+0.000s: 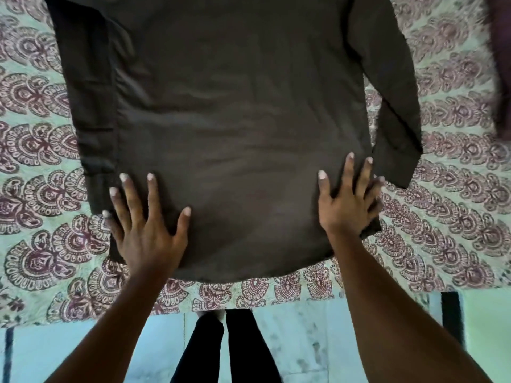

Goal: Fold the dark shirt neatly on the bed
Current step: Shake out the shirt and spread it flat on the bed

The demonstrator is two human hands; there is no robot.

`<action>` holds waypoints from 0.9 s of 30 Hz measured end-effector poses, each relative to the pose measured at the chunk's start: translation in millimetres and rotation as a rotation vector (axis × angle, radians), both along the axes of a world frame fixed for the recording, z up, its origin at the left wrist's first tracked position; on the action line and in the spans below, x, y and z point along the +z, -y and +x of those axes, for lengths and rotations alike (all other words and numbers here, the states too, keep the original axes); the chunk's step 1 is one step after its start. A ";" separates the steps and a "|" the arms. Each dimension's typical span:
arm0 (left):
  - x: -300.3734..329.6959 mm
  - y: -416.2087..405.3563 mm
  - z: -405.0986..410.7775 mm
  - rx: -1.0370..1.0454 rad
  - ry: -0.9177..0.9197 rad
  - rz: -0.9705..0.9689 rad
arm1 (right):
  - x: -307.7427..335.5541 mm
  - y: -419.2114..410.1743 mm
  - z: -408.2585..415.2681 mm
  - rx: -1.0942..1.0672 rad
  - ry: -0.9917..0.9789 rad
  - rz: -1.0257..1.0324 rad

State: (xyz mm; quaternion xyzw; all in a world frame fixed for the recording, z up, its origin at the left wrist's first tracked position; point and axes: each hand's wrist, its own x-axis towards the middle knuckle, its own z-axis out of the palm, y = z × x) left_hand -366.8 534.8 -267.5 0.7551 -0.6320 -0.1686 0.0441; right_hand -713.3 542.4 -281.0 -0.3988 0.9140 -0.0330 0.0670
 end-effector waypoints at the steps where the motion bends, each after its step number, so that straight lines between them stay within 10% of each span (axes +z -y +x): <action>1: 3.5 -3.1 -4.4 0.015 -0.034 0.020 | 2.4 -6.7 -0.9 -0.040 0.009 0.013; 7: 9.0 -39.1 -29.4 -0.066 -0.053 0.118 | 16.5 -22.4 51.5 0.455 -0.004 0.061; 14: 17.4 -72.6 -6.5 0.152 -0.078 0.238 | 8.1 -84.9 43.4 -0.052 0.028 0.011; 22: 27.2 -42.9 -34.9 -0.219 -0.113 0.331 | 19.1 -62.1 65.8 0.480 0.104 0.121; 27: 35.4 -42.4 -14.9 -0.198 -0.165 0.453 | 28.9 -105.1 29.8 0.171 0.133 0.142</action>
